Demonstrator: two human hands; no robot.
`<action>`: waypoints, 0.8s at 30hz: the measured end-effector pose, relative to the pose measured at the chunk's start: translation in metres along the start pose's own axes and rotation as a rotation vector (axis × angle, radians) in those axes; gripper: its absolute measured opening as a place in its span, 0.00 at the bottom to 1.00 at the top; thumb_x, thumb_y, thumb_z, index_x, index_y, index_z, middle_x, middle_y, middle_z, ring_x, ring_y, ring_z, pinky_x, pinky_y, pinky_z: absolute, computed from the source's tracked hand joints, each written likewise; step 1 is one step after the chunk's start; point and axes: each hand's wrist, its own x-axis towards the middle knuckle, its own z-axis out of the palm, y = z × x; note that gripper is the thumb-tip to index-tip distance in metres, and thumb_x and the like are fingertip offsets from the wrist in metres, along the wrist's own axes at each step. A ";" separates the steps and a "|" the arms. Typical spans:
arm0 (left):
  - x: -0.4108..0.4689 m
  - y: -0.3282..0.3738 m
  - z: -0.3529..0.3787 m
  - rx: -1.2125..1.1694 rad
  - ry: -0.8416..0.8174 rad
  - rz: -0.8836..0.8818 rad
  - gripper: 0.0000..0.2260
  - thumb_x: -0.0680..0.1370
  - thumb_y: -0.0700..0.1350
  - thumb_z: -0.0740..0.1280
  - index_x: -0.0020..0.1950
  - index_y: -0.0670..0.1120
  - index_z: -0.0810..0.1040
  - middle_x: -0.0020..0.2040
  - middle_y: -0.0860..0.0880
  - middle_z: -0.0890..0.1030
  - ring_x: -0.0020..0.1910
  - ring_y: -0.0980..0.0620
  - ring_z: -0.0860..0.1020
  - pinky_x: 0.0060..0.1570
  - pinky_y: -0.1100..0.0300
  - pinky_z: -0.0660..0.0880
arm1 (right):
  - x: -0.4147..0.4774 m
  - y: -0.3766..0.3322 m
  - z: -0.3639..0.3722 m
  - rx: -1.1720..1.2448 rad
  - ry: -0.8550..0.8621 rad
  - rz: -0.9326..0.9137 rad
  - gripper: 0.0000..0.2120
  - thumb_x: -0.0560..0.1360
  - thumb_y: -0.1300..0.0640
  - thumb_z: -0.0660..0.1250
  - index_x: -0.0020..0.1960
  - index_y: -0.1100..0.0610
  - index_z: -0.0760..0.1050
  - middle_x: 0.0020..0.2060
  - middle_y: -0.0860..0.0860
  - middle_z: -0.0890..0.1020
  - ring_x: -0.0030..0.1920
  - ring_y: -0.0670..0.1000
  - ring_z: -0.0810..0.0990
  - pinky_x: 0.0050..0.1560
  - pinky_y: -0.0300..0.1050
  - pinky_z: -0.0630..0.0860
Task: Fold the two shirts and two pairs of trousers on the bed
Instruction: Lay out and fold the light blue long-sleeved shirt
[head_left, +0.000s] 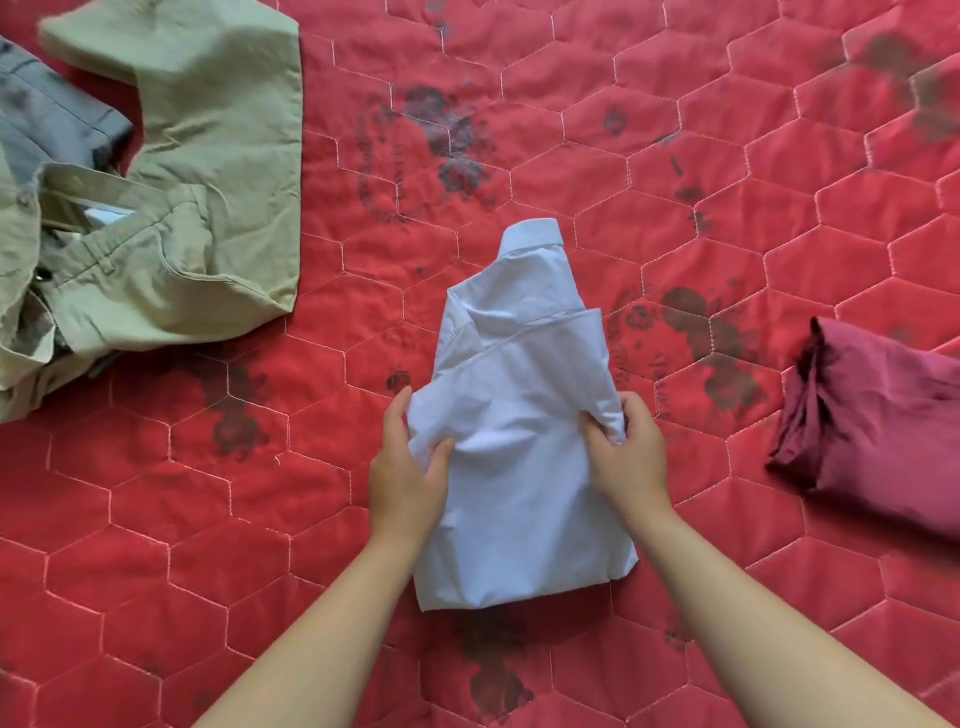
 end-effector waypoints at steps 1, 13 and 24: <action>0.009 0.007 -0.001 -0.025 0.030 0.030 0.29 0.73 0.42 0.71 0.71 0.52 0.64 0.54 0.68 0.70 0.52 0.68 0.68 0.46 0.79 0.62 | 0.007 -0.007 -0.001 0.028 0.029 -0.015 0.10 0.72 0.61 0.68 0.39 0.49 0.70 0.30 0.42 0.75 0.30 0.37 0.72 0.32 0.30 0.67; 0.087 0.056 0.031 0.470 0.087 0.230 0.30 0.79 0.52 0.59 0.77 0.53 0.48 0.77 0.50 0.53 0.75 0.49 0.51 0.69 0.46 0.52 | 0.099 -0.051 0.021 -0.511 0.070 -0.314 0.21 0.76 0.54 0.62 0.67 0.59 0.66 0.68 0.56 0.66 0.67 0.56 0.65 0.63 0.53 0.62; 0.104 -0.029 0.098 0.818 -0.093 0.560 0.28 0.76 0.60 0.50 0.75 0.55 0.55 0.77 0.49 0.50 0.76 0.49 0.46 0.71 0.44 0.41 | 0.121 0.026 0.065 -0.938 -0.186 -0.555 0.27 0.77 0.45 0.53 0.75 0.43 0.52 0.76 0.48 0.46 0.76 0.54 0.41 0.69 0.64 0.38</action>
